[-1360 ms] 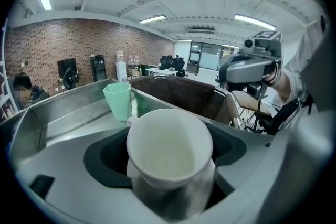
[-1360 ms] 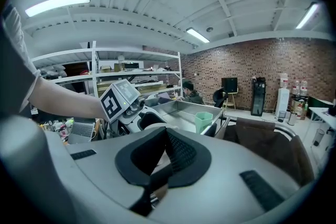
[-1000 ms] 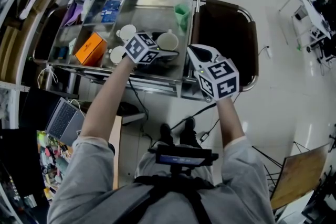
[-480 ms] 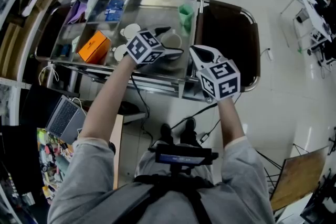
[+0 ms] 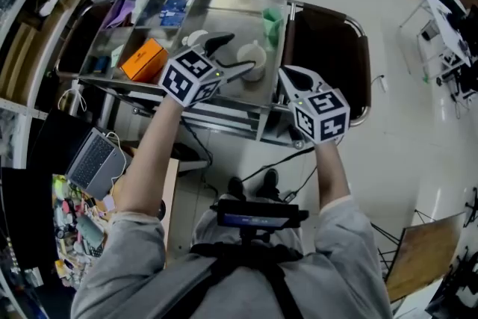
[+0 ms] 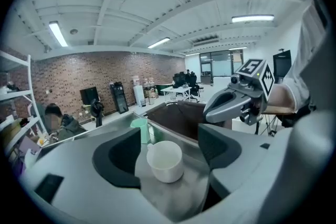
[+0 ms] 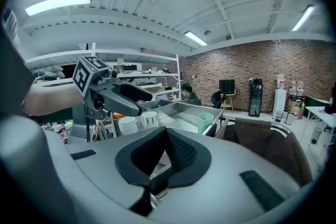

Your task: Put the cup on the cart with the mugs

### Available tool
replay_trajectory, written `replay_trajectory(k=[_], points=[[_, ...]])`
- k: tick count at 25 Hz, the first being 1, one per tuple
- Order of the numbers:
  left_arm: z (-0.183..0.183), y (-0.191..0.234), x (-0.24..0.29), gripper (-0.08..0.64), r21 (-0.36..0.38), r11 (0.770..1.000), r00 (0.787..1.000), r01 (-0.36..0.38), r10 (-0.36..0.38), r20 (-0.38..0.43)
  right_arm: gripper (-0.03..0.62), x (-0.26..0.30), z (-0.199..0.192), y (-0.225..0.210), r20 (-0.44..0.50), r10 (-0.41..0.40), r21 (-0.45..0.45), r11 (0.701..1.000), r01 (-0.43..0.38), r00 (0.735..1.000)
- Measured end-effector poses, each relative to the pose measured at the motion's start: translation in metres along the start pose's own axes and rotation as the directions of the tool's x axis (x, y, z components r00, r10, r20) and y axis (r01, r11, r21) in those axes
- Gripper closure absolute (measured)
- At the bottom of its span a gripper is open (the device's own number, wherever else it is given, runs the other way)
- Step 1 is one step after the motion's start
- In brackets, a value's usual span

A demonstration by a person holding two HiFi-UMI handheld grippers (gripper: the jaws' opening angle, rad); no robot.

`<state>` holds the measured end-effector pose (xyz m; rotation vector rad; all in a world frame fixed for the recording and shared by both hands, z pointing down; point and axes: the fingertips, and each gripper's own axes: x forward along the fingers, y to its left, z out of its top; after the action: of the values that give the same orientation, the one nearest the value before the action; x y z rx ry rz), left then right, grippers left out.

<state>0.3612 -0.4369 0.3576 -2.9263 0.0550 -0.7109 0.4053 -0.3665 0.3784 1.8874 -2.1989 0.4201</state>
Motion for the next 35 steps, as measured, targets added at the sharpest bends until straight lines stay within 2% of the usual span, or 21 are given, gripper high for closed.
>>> replay_trajectory(k=[4, 7, 9, 12, 14, 21, 29, 35], points=[[-0.012, -0.005, -0.038, 0.348, -0.06, 0.991, 0.992, -0.118, 0.12, 0.032, 0.594, -0.013, -0.003, 0.007, 0.007, -0.013, 0.011, 1.0, 0.013, 1.0], [-0.034, -0.012, -0.064, 0.429, -0.132, 0.973, 0.979, -0.19, 0.197, 0.045, 0.594, -0.024, -0.008, 0.013, 0.011, -0.022, 0.013, 1.0, 0.021, 1.0], [-0.055, -0.014, -0.08, 0.556, -0.192, 0.953, 0.968, -0.234, 0.247, 0.044, 0.594, -0.031, -0.014, 0.017, 0.016, -0.03, 0.011, 1.0, 0.03, 0.999], [-0.084, -0.019, -0.1, 0.557, -0.299, 0.917, 0.956, -0.265, 0.291, 0.045, 0.594, -0.044, -0.024, 0.022, 0.027, -0.049, 0.019, 0.999, 0.048, 0.998], [-0.1, -0.022, -0.113, 0.557, -0.34, 0.892, 0.944, -0.298, 0.329, 0.035, 0.594, -0.052, -0.031, 0.024, 0.034, -0.061, 0.04, 0.997, 0.059, 0.998], [-0.149, -0.023, -0.151, 0.557, -0.379, 0.83, 0.9, -0.409, 0.437, -0.013, 0.594, -0.066, -0.067, 0.042, 0.038, -0.097, 0.141, 0.986, 0.091, 0.995], [-0.179, -0.04, -0.165, 0.557, -0.396, 0.826, 0.905, -0.402, 0.424, -0.036, 0.595, -0.074, -0.099, 0.053, 0.006, -0.145, 0.172, 0.975, 0.142, 0.989], [-0.189, -0.048, -0.167, 0.557, -0.395, 0.837, 0.917, -0.379, 0.398, -0.035, 0.595, -0.079, -0.116, 0.058, -0.023, -0.173, 0.178, 0.969, 0.174, 0.985]])
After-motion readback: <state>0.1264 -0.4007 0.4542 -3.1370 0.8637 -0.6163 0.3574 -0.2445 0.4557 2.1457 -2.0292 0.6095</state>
